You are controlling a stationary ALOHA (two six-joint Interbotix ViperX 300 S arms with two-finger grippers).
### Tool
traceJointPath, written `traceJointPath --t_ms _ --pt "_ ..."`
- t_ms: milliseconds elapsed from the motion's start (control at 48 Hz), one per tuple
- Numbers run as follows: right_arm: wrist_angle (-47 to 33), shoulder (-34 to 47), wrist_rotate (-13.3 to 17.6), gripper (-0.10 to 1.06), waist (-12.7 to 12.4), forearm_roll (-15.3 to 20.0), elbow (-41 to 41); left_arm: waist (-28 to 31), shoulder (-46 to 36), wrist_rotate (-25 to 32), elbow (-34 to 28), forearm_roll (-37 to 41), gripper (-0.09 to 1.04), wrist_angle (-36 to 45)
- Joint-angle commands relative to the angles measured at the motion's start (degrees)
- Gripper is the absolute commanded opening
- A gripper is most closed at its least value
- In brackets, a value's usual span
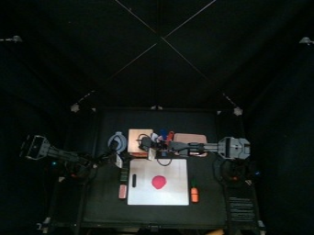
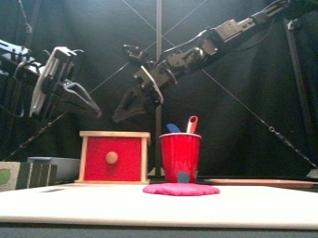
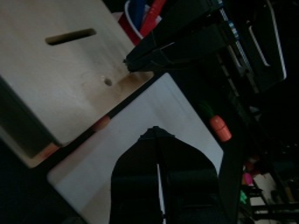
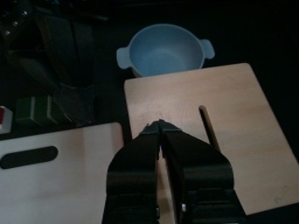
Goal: Get the cutter from the drawer then cut the dough then place the extra dough in the bowl
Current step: Open the drawer
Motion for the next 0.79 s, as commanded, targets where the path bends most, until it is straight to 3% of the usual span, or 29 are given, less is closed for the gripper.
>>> traceJointPath --t_ms 21,354,562,792 --pt "0.3 -0.1 0.0 0.04 -0.5 -0.2 -1.7 -0.4 3.0 -0.8 -1.9 -2.0 0.0 -0.4" --pt "5.1 1.3 0.2 0.04 -0.4 -1.8 -1.2 -1.1 12.3 -2.8 -5.9 -3.0 0.06 0.1" --pt "7.0 1.8 0.4 0.04 -0.4 -3.9 -1.3 -1.1 15.2 -2.8 -8.5 -3.3 0.28 1.8" --pt "7.6 1.8 0.4 0.04 -0.3 -4.1 -1.4 -0.6 15.8 -3.5 -9.0 -9.3 0.64 1.8"
